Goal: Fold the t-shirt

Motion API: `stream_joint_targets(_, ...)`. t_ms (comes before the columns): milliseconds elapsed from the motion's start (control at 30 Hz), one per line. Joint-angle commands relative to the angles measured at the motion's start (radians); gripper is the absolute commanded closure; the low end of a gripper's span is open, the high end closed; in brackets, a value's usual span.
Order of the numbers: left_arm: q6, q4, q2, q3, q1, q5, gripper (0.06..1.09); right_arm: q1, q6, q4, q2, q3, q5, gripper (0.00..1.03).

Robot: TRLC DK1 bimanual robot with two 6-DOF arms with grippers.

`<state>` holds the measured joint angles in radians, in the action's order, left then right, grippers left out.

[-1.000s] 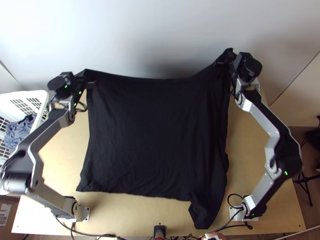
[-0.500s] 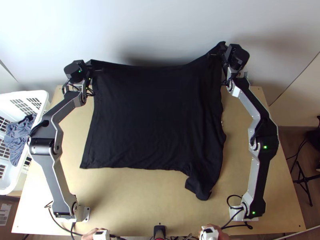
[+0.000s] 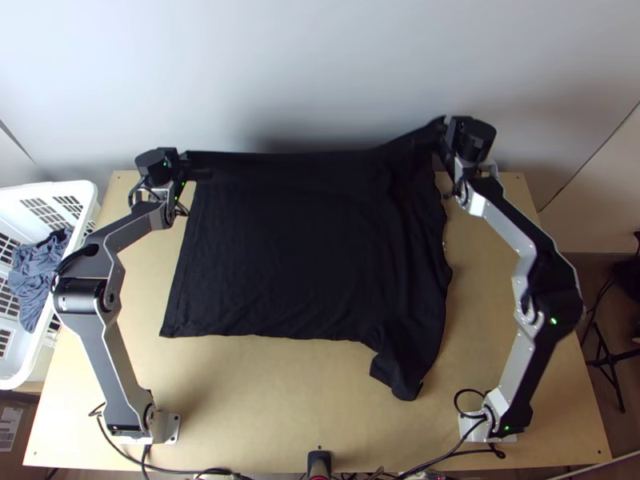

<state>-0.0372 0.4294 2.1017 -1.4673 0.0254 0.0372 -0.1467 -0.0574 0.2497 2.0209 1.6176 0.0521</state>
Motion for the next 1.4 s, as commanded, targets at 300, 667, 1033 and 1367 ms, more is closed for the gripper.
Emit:
stream_joint_targets(300, -0.122, 0.009, -0.094, 0.214, 0.024, -0.023, 1.05, -0.054, 0.067, -0.211, -0.376, -0.469, -0.001, 1.0)
stream_joint_targets(667, -0.147, 0.011, -0.175, 0.337, 0.045, -0.04, 1.05, -0.082, 0.111, -0.389, -0.541, -0.582, -0.003, 1.0)
stream_joint_targets(1033, -0.139, 0.02, -0.304, 0.535, 0.041, -0.056, 1.05, -0.109, 0.126, -0.494, -0.668, -0.685, -0.021, 1.0)
stream_joint_targets(1367, -0.124, 0.029, -0.348, 0.625, 0.047, -0.056, 1.05, -0.137, 0.122, -0.474, -0.646, -0.857, -0.034, 1.0)
